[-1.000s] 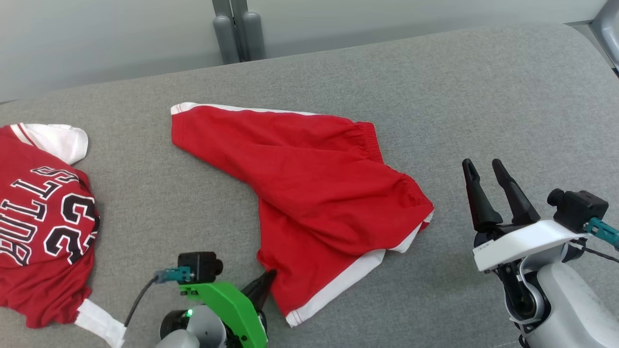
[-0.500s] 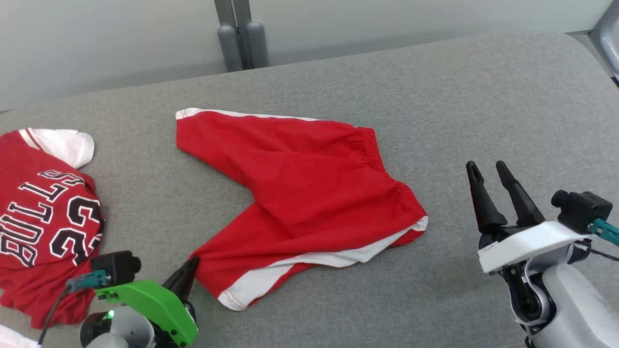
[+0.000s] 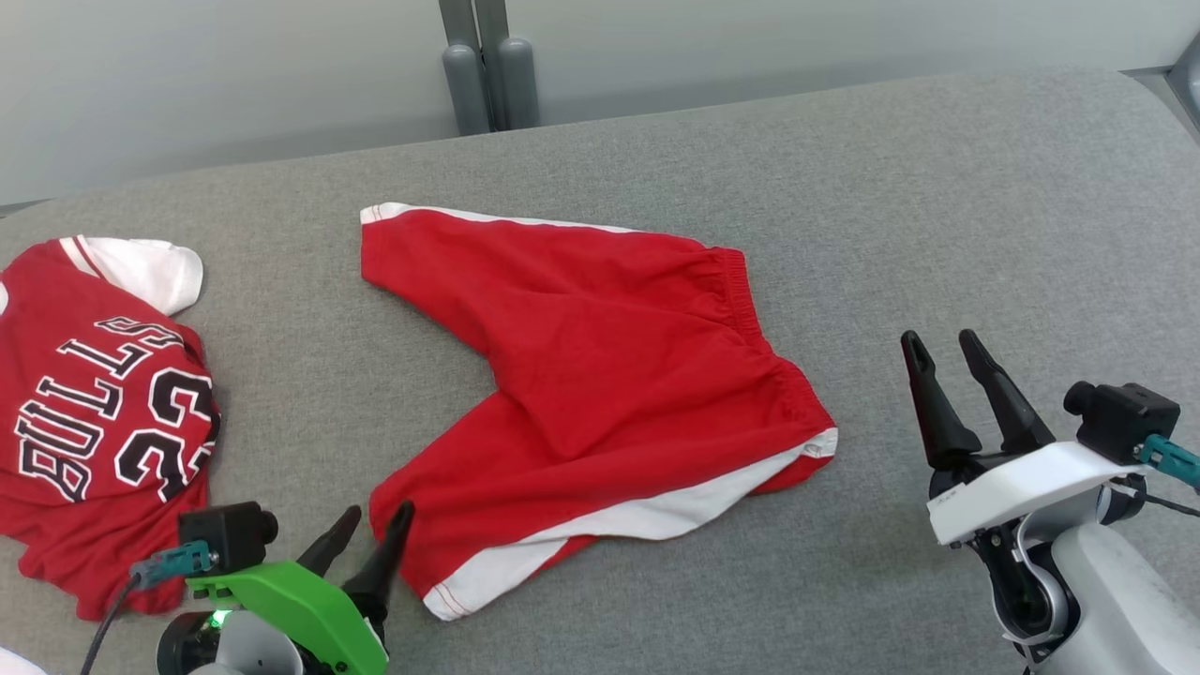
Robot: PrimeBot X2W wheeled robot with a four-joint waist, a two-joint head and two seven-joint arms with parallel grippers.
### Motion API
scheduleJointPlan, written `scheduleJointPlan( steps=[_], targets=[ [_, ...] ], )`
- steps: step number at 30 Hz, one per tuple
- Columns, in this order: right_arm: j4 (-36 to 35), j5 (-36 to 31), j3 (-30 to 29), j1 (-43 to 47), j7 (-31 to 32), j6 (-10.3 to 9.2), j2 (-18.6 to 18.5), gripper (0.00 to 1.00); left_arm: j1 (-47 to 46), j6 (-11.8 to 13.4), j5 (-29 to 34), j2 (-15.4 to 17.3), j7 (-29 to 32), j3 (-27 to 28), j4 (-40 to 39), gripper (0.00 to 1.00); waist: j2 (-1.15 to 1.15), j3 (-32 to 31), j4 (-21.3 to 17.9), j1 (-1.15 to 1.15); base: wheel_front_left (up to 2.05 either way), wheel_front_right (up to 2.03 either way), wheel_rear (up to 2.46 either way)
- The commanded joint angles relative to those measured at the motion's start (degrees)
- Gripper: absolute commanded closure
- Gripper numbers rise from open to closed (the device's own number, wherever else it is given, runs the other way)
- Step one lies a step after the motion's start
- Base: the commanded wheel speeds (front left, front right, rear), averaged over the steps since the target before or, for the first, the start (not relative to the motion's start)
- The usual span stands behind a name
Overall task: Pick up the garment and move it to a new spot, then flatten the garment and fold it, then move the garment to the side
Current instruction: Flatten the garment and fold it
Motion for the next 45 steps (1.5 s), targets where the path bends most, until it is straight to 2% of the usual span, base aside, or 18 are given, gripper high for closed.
scheduleJointPlan(
  steps=[1, 5, 10, 14, 17, 22, 30, 36, 45],
  targets=[
    [0.2, 0.2, 0.1, 0.1, -0.2, 0.03, -0.2, 0.0, 0.8, -0.3, 0.3, 0.0, -1.3, 0.7, 0.2, 0.0, 0.0, -0.2, 0.2, 0.0, 0.0, 0.0, 0.0],
    [-0.6, 0.6, 1.3, 0.5, -0.2, 0.03, 0.2, 0.0, 0.1, -0.9, 2.5, -0.4, -7.4, 2.6, -0.6, 0.0, 0.0, -0.8, 0.8, 0.0, 0.0, 0.0, 0.0],
    [-3.0, -0.5, 0.6, 1.3, -0.2, 0.03, 0.7, 0.0, -1.2, 2.3, 7.8, -0.5, -15.9, 7.2, -2.3, 0.0, 0.0, -2.0, 1.7, 0.0, 0.0, 0.0, 0.0],
    [-4.2, -2.2, -0.5, 1.9, -0.2, 0.03, 1.5, 0.0, -0.3, 5.4, 14.4, -1.5, -17.2, 11.6, -4.0, 0.0, 0.0, -2.9, 2.3, 0.0, 0.0, 0.0, 0.0],
    [-4.2, -4.4, -2.5, 3.0, -0.2, 0.03, 2.3, 0.0, 1.4, 6.2, 20.1, -4.7, -17.2, 17.0, -6.8, 0.0, 0.0, -3.7, 2.8, 0.0, 0.0, 0.0, 0.0],
    [-3.8, -8.2, -5.4, 5.2, -0.2, 0.03, 4.1, 0.0, 6.0, 4.1, 28.2, -10.2, -17.2, 22.7, -7.2, 0.0, 0.0, -4.8, 3.2, 0.0, 0.0, 0.0, 0.0],
    [-2.4, -11.9, -6.0, 6.5, -0.2, 0.03, 5.4, 0.0, 10.1, -0.6, 35.1, -17.0, -17.2, 25.3, -3.3, 0.0, 0.0, -5.3, 2.9, 0.0, 0.0, 0.0, 0.0],
    [-1.9, -12.2, -5.6, 5.6, -0.2, 0.03, 5.6, 0.0, 9.4, -3.5, 38.3, -19.6, -17.2, 27.4, -1.2, 0.0, 0.0, -5.8, 2.6, 0.0, 0.0, 0.0, 0.0],
    [-2.2, -12.3, -5.4, 5.7, -0.2, 0.03, 5.4, 0.0, 9.1, -6.1, 41.5, -21.8, -17.2, 30.6, -0.1, 0.0, 0.0, -5.9, 2.1, 0.0, 0.0, 0.0, 0.0]
  ],
)
